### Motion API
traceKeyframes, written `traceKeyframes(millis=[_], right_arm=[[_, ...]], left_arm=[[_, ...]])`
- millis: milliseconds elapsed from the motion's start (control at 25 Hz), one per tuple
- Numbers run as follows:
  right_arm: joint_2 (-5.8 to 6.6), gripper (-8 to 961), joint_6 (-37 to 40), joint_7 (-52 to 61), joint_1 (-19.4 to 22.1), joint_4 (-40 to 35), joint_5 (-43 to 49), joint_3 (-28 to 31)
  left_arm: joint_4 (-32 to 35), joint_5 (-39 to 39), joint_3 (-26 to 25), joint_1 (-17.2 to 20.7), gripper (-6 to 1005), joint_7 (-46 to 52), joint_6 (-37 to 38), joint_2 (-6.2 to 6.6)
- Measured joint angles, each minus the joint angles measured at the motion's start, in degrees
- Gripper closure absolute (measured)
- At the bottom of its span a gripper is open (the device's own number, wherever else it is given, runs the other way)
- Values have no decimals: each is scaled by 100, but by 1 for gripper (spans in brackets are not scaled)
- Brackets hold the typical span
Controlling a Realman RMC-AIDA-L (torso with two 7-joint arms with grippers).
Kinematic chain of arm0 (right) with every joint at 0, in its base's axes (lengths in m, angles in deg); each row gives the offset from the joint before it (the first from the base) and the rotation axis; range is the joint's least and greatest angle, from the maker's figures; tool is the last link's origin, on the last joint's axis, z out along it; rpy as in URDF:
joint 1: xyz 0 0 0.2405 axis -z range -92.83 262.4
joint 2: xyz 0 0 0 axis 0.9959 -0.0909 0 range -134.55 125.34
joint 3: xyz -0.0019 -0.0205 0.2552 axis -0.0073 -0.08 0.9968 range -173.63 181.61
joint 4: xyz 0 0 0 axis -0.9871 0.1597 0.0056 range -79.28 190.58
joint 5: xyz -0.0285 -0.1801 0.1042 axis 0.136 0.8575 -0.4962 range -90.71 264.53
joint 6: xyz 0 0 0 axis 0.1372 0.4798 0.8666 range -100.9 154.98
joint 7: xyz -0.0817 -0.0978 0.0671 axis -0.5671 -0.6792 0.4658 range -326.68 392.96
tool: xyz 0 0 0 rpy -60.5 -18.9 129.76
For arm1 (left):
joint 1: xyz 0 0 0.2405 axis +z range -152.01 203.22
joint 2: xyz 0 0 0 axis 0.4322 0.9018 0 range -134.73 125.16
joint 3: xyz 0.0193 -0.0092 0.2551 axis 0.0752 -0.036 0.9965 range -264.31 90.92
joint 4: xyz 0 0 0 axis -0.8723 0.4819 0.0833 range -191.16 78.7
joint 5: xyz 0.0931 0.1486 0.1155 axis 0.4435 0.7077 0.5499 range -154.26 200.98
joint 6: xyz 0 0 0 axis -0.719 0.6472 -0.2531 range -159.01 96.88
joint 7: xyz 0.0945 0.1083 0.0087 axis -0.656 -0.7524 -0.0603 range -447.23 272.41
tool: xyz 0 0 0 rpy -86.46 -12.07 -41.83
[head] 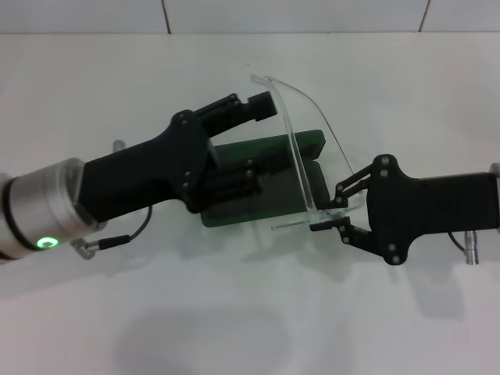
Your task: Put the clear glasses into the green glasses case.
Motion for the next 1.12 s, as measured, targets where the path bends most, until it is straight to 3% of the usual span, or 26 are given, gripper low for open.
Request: traceKeyframes(millis=[760, 1120], right_arm=[[7, 832, -44, -95, -34, 152, -35, -190], [10, 827, -34, -137, -75, 113, -73, -245]], left_arm=[[6, 209, -183, -139, 226, 144, 185, -37], [-50, 789, -202, -415, 231, 1193, -169, -12]])
